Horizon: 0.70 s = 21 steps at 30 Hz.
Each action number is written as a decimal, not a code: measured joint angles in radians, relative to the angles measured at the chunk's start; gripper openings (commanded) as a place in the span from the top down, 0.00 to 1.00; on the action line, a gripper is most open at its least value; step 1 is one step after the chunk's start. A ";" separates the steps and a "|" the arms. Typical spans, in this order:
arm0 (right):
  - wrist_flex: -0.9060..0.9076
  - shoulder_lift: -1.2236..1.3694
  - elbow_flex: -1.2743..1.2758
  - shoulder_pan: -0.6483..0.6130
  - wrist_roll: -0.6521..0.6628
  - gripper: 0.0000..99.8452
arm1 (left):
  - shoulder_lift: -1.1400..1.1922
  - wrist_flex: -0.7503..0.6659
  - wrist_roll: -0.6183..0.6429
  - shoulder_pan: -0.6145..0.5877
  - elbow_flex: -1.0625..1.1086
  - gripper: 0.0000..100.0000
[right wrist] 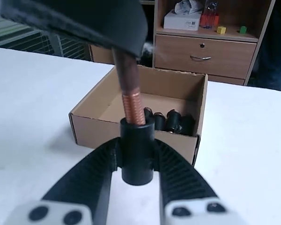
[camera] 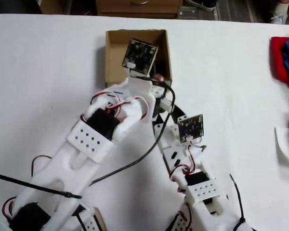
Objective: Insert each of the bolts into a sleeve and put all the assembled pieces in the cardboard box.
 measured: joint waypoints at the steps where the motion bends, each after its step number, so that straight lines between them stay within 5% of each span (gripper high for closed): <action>1: 0.000 0.000 0.002 0.000 0.000 0.98 | 0.000 -0.017 0.000 0.002 0.012 0.95; 5: -0.002 -0.002 0.000 0.000 0.002 0.98 | 0.003 -0.061 0.000 0.002 0.043 0.86; 21: -0.002 -0.002 -0.002 0.009 0.000 0.98 | 0.003 -0.054 0.000 0.000 0.051 0.87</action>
